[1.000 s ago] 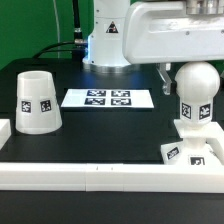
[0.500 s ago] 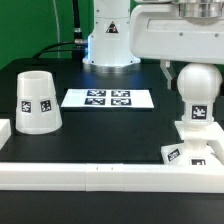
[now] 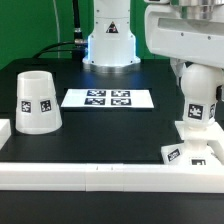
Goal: Assemble lamp
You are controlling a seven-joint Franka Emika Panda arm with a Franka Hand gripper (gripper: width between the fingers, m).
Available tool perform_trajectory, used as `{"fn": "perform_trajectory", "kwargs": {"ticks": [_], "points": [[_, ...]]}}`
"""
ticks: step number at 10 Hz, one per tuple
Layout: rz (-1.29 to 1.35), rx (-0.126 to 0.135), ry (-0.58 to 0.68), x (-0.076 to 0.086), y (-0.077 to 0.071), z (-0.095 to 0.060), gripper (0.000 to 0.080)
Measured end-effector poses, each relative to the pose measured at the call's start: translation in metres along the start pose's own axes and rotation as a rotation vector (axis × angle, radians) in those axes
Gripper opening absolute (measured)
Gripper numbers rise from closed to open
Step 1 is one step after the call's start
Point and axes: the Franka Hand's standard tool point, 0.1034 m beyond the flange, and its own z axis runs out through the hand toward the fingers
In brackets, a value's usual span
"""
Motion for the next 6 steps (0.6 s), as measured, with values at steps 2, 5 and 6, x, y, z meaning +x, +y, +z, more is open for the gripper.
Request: {"fn": "perform_trajectory", "kwargs": {"ticks": [2, 5, 6], "points": [[-0.076, 0.002, -0.004, -0.0004, 0.0001, 0.0, 0.0678], [-0.298, 0.005, 0.0, -0.0004, 0.0009, 0.0006, 0.0699], [-0.377, 0.006, 0.001, 0.0017, 0.0016, 0.0001, 0.0699]]}}
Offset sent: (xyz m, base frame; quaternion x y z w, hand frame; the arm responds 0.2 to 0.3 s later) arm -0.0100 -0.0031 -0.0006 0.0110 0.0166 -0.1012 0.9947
